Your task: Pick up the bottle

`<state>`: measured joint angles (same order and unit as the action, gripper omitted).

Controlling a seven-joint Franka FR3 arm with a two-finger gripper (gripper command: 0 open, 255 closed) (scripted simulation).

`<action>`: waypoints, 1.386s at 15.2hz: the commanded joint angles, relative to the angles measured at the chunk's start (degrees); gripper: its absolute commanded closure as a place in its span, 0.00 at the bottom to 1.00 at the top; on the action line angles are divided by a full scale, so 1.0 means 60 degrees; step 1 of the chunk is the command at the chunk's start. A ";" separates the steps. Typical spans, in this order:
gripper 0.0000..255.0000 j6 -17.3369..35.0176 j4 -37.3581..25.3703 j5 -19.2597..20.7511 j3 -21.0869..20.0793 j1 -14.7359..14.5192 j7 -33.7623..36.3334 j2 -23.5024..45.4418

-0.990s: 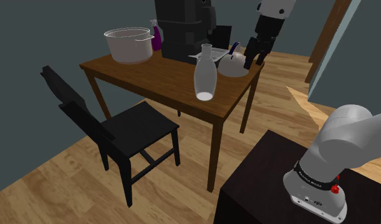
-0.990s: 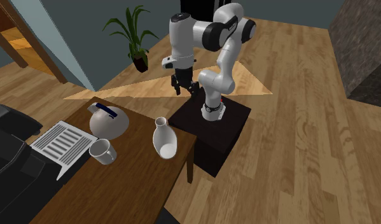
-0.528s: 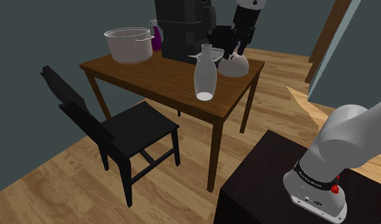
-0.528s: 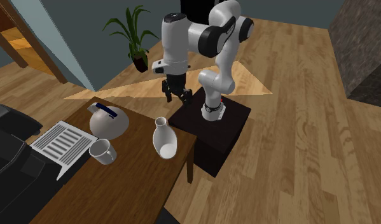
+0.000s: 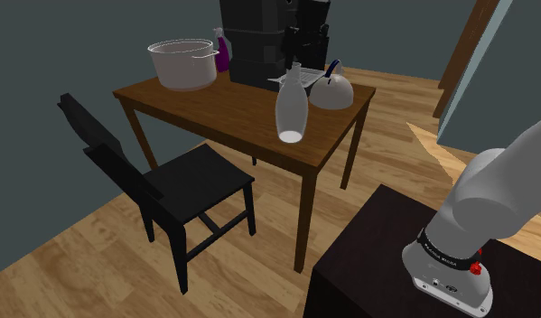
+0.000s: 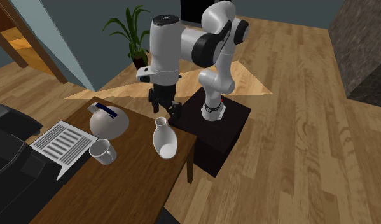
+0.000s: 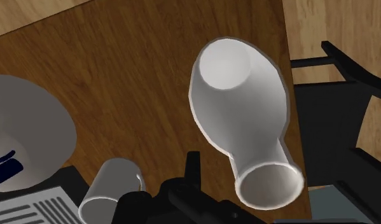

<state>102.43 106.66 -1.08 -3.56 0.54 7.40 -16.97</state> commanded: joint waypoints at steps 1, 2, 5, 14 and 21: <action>0.00 0.0085 -0.0381 0.0099 -0.0056 0.0008 0.0083 0.0396; 0.00 0.0217 -0.0217 0.0097 -0.0056 0.0006 0.0082 0.0363; 0.00 0.0607 0.0258 0.0091 -0.0056 0.0003 0.0080 0.0279; 1.00 0.0945 0.0642 0.0087 -0.0054 0.0002 0.0074 0.0232; 1.00 0.0812 0.0500 0.0088 -0.0056 0.0002 0.0079 0.0241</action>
<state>107.67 110.04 -0.55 -3.89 0.55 7.86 -15.55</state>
